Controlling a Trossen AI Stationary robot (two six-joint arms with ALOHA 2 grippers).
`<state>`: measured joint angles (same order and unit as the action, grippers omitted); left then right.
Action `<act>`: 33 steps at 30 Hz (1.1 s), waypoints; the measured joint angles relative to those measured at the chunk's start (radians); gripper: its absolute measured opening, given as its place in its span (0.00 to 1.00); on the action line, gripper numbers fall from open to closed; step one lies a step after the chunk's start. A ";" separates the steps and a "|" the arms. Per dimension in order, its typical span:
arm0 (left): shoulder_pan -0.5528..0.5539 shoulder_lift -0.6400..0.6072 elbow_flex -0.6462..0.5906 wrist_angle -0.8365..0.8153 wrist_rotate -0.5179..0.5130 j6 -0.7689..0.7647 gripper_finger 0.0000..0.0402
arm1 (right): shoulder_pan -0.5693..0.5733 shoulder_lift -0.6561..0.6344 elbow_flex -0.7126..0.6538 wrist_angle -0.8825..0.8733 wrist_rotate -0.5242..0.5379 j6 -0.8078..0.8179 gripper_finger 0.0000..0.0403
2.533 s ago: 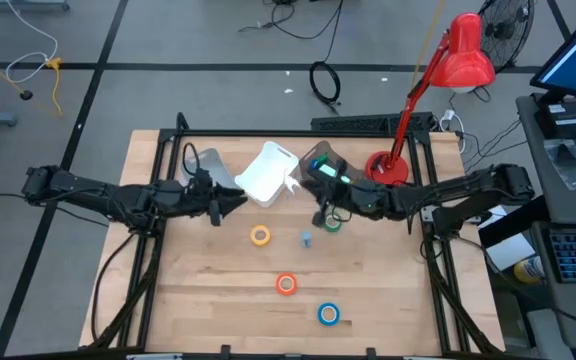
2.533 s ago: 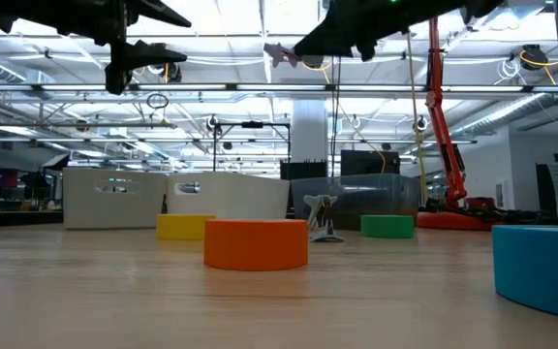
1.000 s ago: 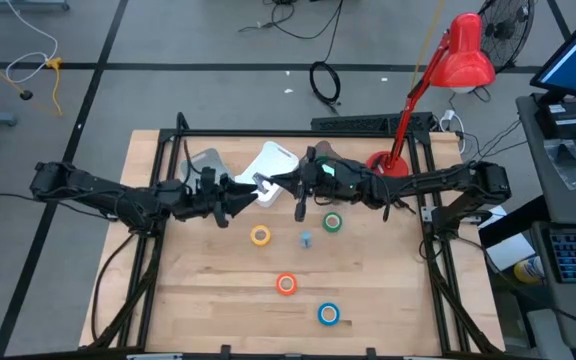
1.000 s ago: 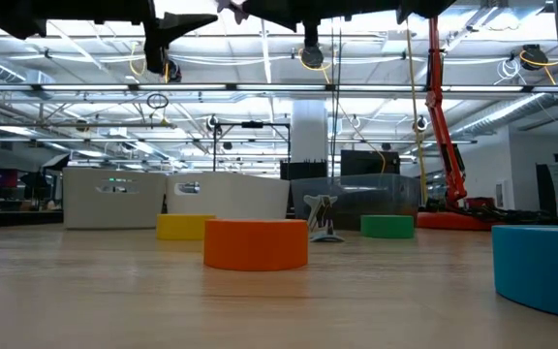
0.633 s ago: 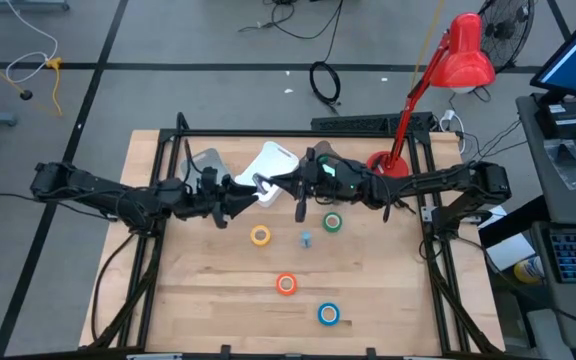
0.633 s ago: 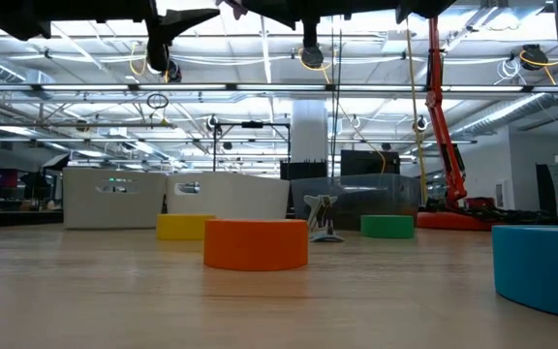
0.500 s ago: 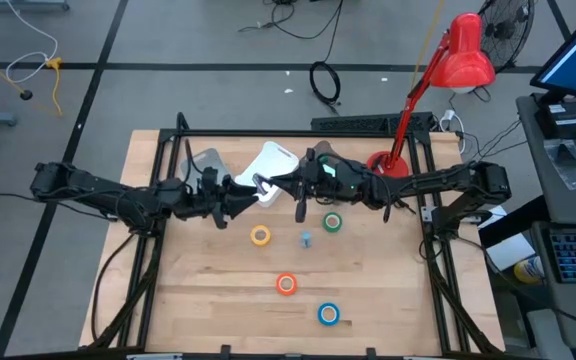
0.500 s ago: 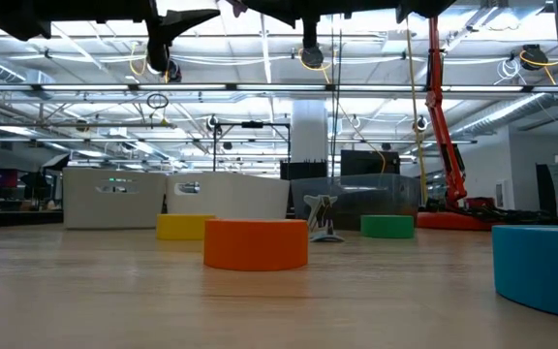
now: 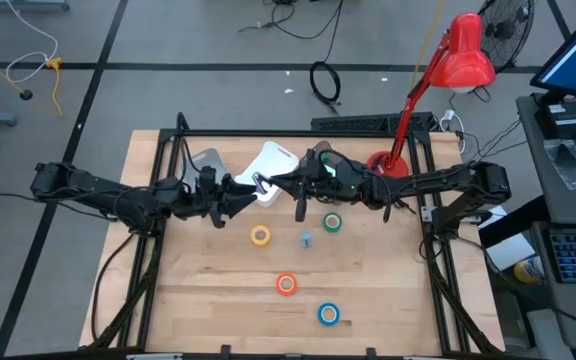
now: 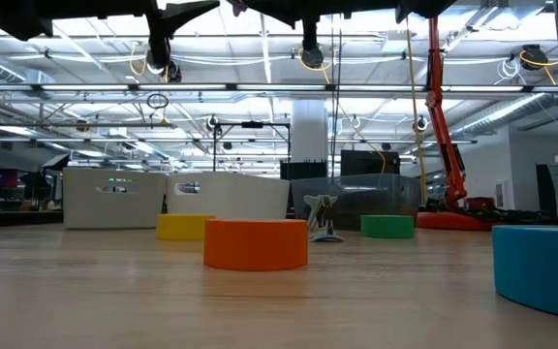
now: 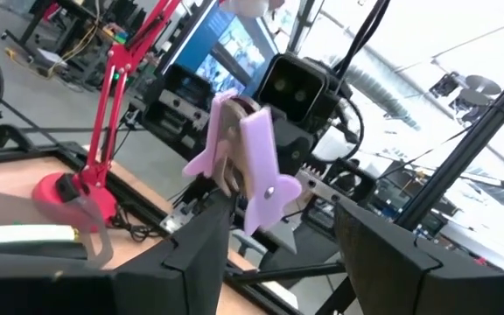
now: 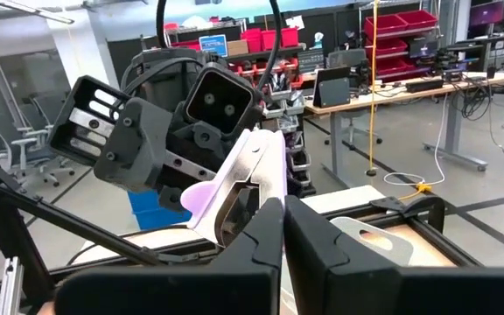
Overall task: Pick and place Stapler, Stapler remover, tape
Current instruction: Put the violet staple remover into the gray bin
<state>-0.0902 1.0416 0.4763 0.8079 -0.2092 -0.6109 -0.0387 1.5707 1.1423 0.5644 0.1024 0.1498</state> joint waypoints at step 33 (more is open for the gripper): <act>0.000 0.037 0.066 -0.015 0.063 -0.002 0.53 | -0.002 0.001 -0.001 0.039 -0.004 0.022 0.00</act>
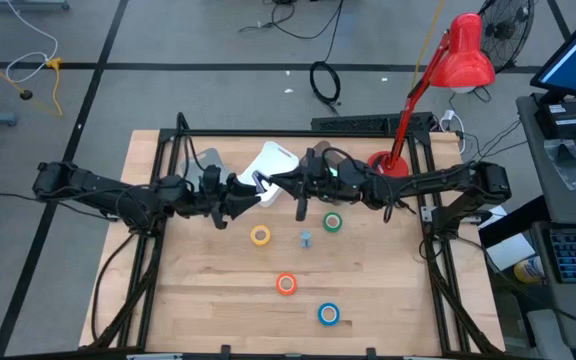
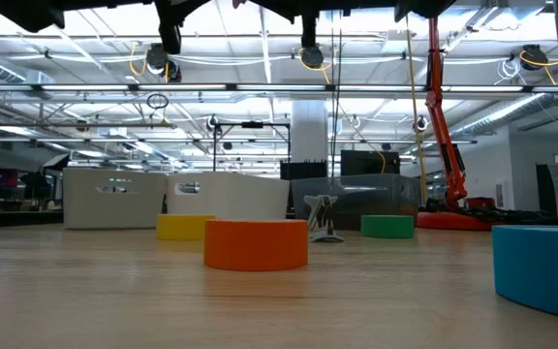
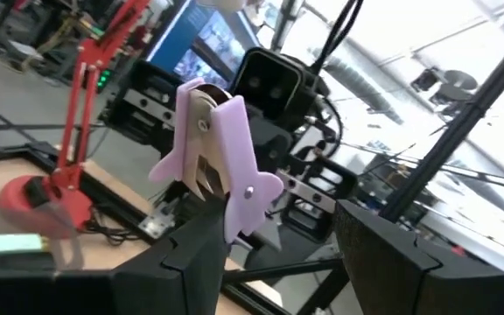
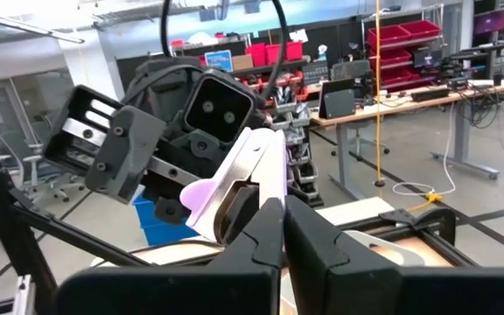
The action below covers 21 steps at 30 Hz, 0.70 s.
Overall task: Pick and place Stapler, Stapler remover, tape
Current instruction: Put the violet staple remover into the gray bin
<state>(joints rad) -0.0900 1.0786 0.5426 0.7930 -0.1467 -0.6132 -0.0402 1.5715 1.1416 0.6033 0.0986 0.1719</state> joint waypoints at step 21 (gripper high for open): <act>0.001 0.000 0.000 0.042 0.075 0.032 0.19 | -0.005 0.000 0.000 0.058 -0.065 0.058 0.00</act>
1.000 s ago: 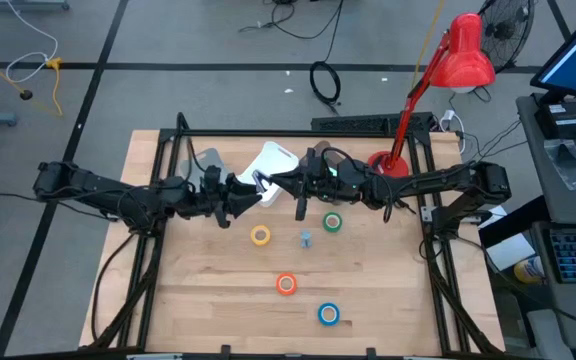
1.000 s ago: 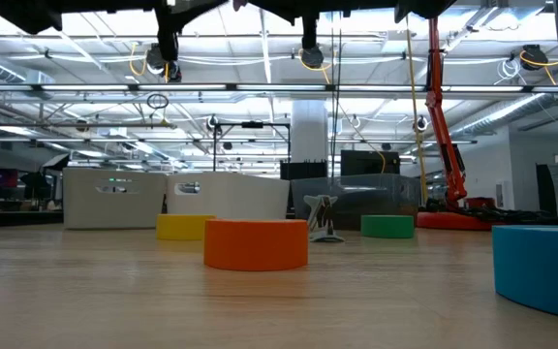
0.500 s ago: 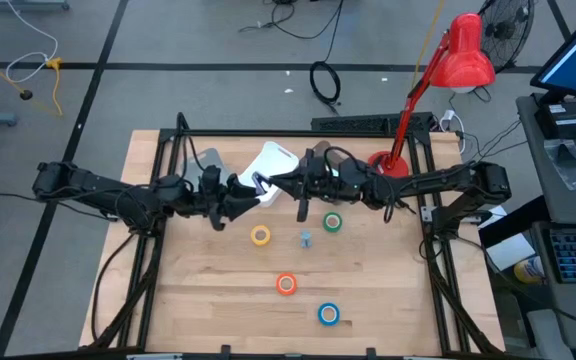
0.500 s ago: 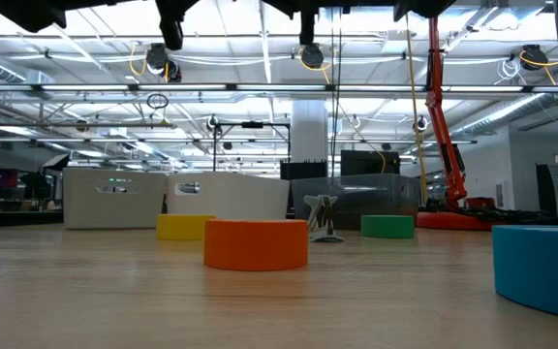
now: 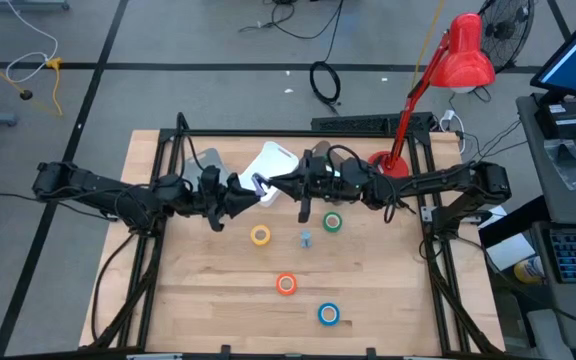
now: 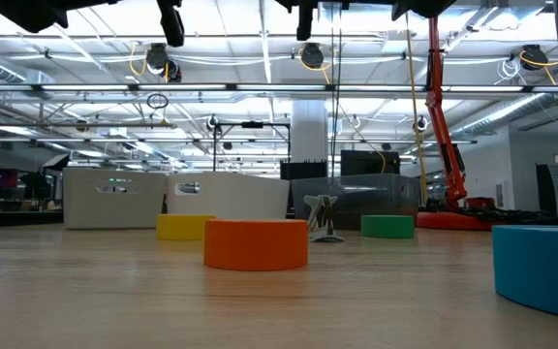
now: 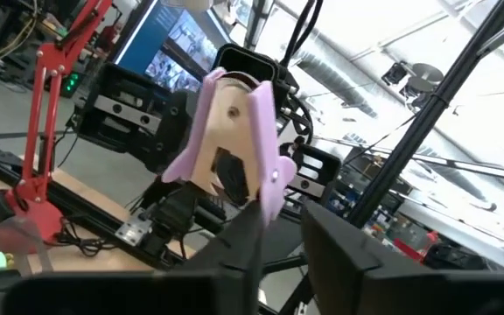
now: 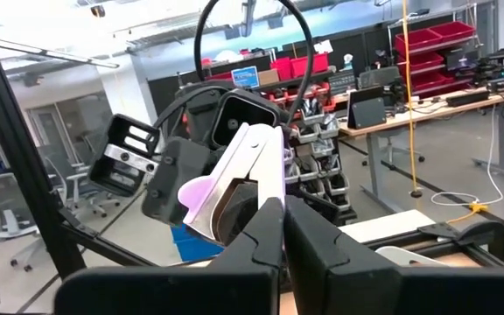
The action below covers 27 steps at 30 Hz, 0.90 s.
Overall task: Pick and place Stapler, Stapler remover, tape
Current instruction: Put the violet staple remover into the gray bin
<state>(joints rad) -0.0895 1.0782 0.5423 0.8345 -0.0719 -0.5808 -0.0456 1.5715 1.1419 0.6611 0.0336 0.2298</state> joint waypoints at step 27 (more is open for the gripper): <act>0.001 0.000 -0.002 0.042 0.043 0.009 0.00 | 0.001 0.000 0.002 0.008 -0.017 -0.006 0.00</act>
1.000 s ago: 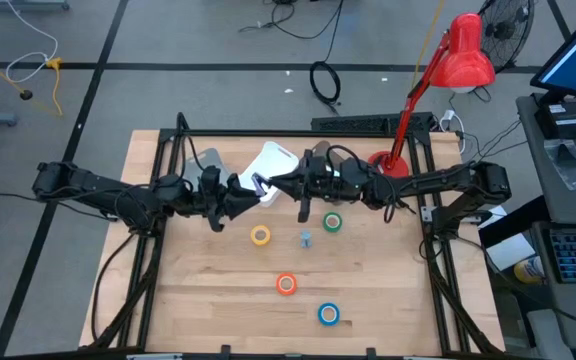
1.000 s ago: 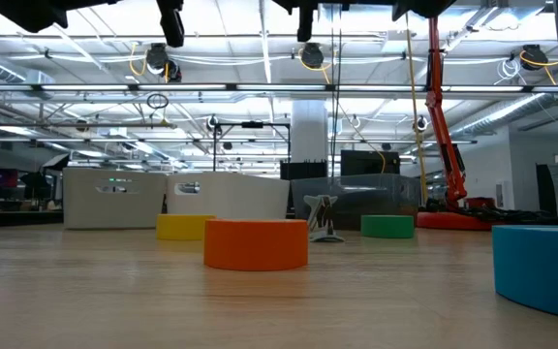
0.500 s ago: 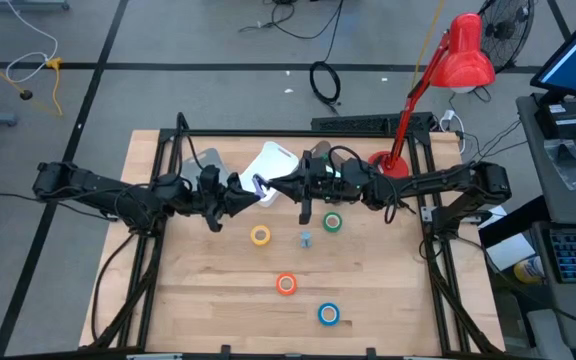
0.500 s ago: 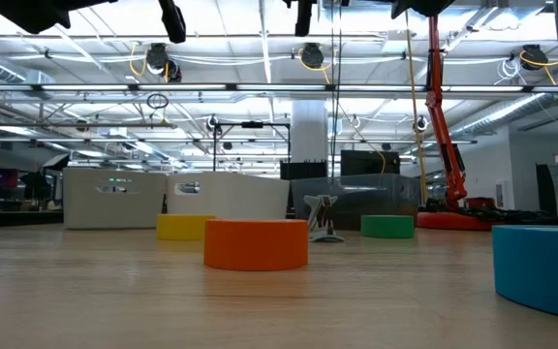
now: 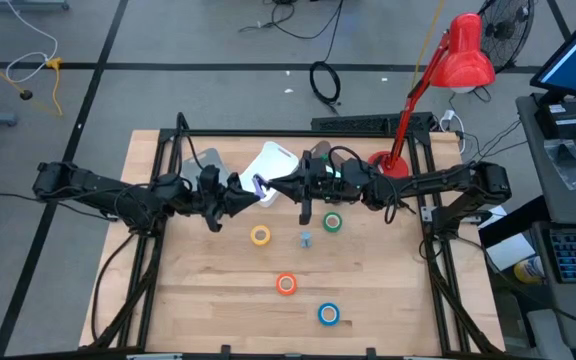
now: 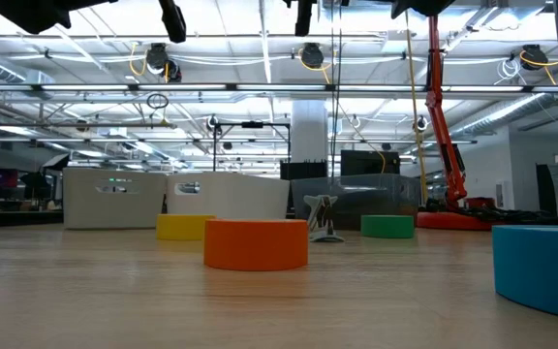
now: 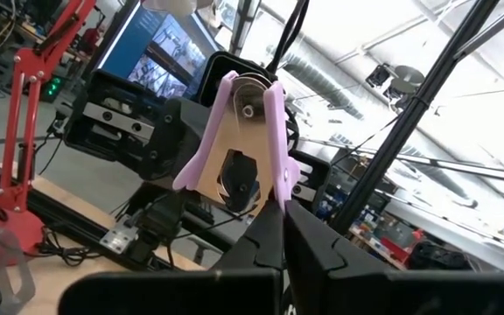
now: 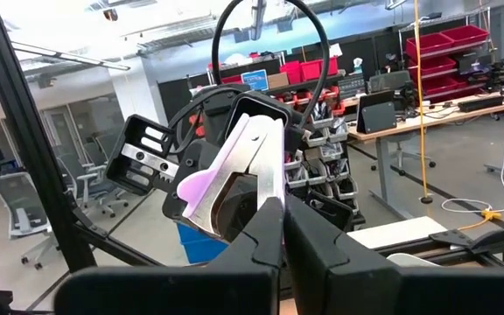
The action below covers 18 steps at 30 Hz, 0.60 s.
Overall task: Pick and place Stapler, Stapler remover, tape
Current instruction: Put the violet staple remover into the gray bin
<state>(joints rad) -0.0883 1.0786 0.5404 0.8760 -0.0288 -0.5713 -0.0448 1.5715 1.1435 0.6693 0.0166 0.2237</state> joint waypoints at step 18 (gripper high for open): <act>-0.002 -0.002 0.002 -0.034 -0.017 0.028 0.00 | -0.006 0.000 -0.002 -0.005 -0.005 0.025 0.23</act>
<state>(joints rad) -0.0902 1.0763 0.5423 0.8416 -0.0455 -0.5436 -0.0508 1.5715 1.1412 0.6648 0.0116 0.2488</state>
